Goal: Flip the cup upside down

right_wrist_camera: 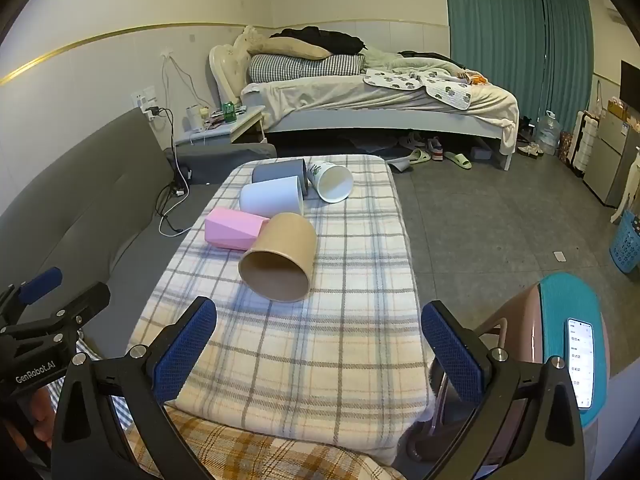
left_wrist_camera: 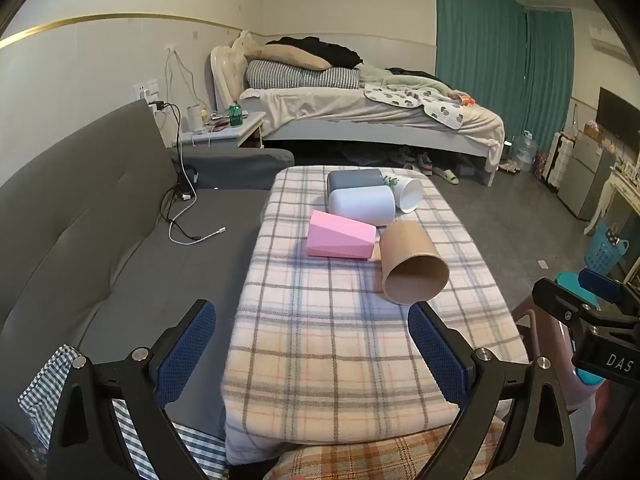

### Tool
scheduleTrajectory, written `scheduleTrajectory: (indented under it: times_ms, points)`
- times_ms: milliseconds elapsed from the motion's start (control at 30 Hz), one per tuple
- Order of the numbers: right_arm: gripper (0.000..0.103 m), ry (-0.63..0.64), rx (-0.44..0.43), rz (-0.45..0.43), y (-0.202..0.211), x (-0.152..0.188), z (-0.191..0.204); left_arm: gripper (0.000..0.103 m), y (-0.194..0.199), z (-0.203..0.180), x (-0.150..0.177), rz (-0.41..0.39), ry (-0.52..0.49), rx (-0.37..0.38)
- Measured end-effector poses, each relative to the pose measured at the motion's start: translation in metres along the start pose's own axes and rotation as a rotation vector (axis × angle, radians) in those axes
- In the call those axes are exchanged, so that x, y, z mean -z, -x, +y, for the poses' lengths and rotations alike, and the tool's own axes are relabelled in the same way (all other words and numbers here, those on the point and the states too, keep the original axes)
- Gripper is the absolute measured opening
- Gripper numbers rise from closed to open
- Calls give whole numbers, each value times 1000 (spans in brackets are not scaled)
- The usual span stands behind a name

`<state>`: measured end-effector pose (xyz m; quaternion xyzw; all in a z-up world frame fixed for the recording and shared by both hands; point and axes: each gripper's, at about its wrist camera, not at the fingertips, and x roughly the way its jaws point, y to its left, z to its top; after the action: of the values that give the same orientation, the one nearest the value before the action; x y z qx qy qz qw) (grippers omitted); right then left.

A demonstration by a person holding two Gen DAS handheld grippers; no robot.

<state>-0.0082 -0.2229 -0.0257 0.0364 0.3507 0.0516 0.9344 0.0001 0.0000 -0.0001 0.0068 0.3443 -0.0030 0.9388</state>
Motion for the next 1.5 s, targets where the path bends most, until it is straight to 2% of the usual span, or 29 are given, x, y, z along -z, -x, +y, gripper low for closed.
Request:
scheduleTrajectory:
  times_ms: [1500]
  points:
    - [103, -5, -4, 11, -2, 1, 1, 100, -5, -2, 8, 12, 3, 6]
